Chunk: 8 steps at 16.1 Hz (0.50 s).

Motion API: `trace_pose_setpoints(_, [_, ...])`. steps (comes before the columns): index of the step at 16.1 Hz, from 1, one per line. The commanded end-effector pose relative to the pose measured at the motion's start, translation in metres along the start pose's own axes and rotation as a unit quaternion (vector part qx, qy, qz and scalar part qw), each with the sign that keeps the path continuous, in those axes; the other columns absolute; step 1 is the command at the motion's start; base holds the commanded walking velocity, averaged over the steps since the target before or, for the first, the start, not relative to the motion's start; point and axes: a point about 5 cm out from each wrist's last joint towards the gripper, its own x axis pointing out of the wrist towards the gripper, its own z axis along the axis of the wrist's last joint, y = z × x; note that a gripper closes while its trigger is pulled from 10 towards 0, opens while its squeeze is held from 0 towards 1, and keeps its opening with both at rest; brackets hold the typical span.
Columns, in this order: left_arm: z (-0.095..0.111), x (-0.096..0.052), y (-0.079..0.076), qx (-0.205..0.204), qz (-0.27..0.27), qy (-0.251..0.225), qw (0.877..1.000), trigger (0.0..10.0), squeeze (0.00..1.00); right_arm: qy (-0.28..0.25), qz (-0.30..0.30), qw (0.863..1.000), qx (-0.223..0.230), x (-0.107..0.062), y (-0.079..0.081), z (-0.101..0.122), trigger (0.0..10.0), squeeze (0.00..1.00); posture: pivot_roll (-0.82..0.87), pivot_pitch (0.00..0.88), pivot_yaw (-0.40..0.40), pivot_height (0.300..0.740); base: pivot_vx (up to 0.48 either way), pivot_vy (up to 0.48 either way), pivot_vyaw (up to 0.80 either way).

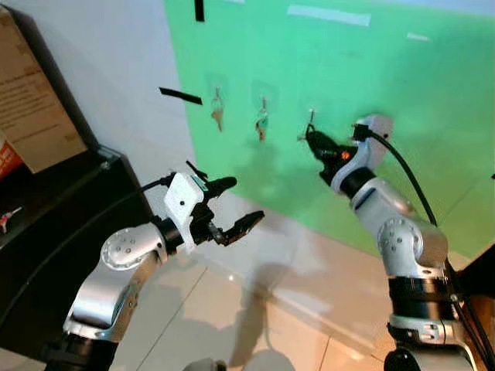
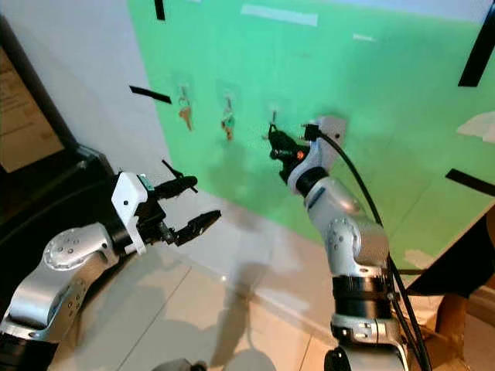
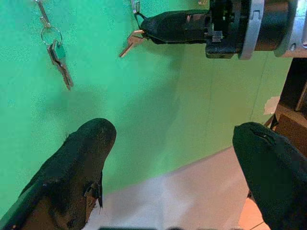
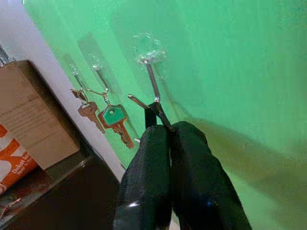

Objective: Hang keys on a hook

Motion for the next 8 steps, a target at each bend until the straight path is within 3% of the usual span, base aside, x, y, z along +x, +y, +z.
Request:
trace_pose_setpoints(1, [0.002,-0.001,0.004,0.004,0.006,0.001,1.0,10.0,0.0,0.031,-0.012,0.999,0.002,-0.004,-0.004,-0.015,10.0,1.0,-0.02,0.0,0.057,0.74,0.0,0.0,0.0])
trace_pose_setpoints(3, [0.001,-0.002,0.005,-0.001,0.015,0.001,1.0,10.0,0.0,0.019,-0.011,1.0,-0.001,-0.008,-0.004,-0.015,10.0,1.0,-0.03,0.0,0.058,0.74,0.0,0.0,0.0])
trace_pose_setpoints(6, [-0.004,-0.003,0.01,-0.007,0.056,0.012,0.998,10.0,0.0,0.003,-0.002,0.999,-0.041,-0.014,-0.004,-0.021,10.0,1.0,-0.03,0.0,0.059,0.74,0.0,0.0,0.0])
trace_pose_setpoints(8, [-0.011,-0.01,0.018,-0.017,0.13,0.023,0.991,10.0,0.0,0.033,0.009,0.997,-0.07,-0.023,-0.007,-0.04,10.0,1.0,-0.04,0.0,0.061,0.74,0.0,0.0,0.0])
